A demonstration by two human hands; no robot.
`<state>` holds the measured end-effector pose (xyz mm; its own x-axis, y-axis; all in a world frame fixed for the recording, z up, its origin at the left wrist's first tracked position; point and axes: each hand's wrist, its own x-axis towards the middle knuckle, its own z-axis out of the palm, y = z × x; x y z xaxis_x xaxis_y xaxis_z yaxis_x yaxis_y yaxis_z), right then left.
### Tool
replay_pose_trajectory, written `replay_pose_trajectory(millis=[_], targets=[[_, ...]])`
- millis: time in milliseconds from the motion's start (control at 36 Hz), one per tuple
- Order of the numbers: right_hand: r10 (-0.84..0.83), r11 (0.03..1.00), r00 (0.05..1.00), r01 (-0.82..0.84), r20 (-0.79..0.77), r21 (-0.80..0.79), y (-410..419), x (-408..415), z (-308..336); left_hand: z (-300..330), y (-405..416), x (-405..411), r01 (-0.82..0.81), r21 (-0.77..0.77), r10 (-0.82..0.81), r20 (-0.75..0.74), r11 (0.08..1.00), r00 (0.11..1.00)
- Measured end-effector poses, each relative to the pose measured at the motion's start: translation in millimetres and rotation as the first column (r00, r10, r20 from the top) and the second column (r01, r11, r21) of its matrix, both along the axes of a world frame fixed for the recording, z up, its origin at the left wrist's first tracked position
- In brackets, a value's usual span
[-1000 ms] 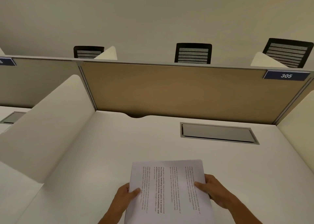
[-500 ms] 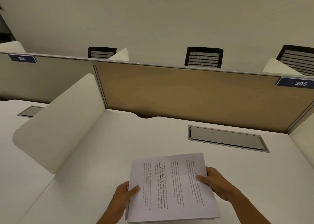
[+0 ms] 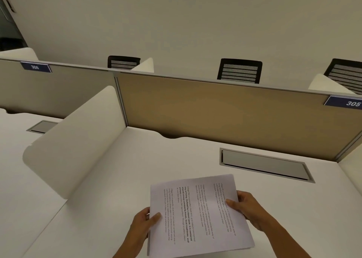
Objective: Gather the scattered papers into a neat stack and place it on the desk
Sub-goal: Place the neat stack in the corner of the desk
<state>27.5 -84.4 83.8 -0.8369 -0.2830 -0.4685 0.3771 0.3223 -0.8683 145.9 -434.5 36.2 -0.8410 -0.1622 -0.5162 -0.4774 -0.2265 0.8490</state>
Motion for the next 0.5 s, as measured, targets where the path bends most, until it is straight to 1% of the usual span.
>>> replay_pose_trajectory(millis=[278, 500], targets=[[0.01, 1.0, 1.0, -0.009, -0.02, 0.023, 1.9, -1.7, 5.0, 2.7, 5.1, 1.4, 0.026, -0.054, -0.027, -0.03, 0.998, 0.999], [0.029, 0.998, 0.998, -0.026, -0.057, 0.053, -0.2, -6.5, 11.2, -5.4, 7.9, 4.7, 0.044, -0.048, -0.045, -0.023, 0.998, 0.999]])
